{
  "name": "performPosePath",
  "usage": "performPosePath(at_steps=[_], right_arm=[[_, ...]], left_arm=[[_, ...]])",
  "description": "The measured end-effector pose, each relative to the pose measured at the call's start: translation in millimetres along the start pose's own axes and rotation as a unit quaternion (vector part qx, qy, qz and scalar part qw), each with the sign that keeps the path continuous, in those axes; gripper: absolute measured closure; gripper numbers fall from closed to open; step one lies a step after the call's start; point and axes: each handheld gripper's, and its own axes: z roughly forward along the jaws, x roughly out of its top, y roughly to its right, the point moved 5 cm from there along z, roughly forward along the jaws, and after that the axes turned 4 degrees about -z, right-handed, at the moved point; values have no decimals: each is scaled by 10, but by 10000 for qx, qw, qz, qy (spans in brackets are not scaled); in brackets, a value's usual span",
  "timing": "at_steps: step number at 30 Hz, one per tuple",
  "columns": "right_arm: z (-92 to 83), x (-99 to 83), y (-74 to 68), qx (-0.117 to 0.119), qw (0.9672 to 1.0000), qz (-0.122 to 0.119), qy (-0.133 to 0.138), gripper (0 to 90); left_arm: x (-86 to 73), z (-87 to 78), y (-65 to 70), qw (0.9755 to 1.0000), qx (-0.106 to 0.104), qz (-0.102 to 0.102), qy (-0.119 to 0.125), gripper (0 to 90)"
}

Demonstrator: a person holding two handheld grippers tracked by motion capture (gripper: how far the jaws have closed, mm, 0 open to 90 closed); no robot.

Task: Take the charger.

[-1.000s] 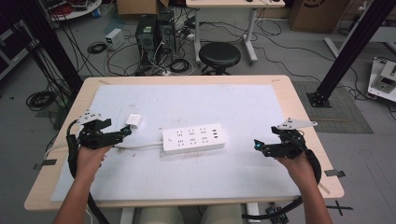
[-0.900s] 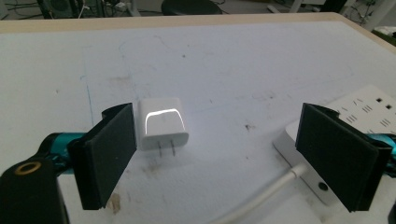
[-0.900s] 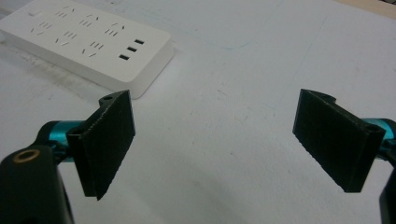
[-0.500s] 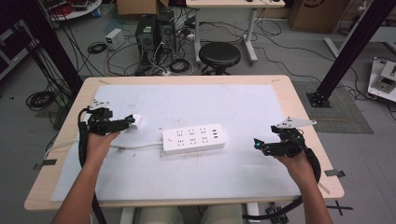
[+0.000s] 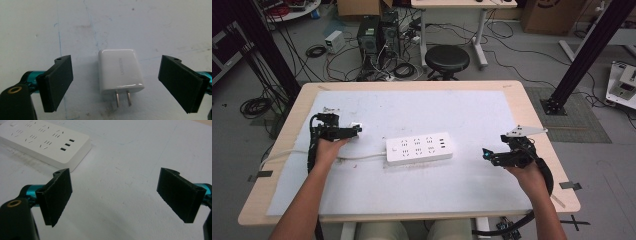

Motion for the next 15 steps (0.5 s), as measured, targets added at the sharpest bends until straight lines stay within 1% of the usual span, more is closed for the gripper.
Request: performPosePath(at_steps=[4, 6, 8, 9, 10, 15], right_arm=[[0, -4, 1, 4, 10000, 14, 1, 130], [8, -7, 5, -1, 10000, 24, -24, 130], [15, -3, 0, -2, 10000, 23, -28, 130], [18, -2, -1, -5, 10000, 20, -36, 131], [21, -3, -2, -4, 10000, 29, -65, 130], [32, 12, -4, -6, 10000, 34, -34, 131]], left_arm=[[-20, 48, -10, 9999, 39, 55, -76, 126], [-47, 91, -21, 9997, 95, 104, -197, 126], [-61, 118, -27, 9996, 133, 85, -241, 127], [-67, 128, -29, 9995, 149, 107, -272, 128], [-70, 138, -26, 9995, 168, 92, -266, 128], [-92, 171, 0, 9990, 193, 202, -338, 141]])
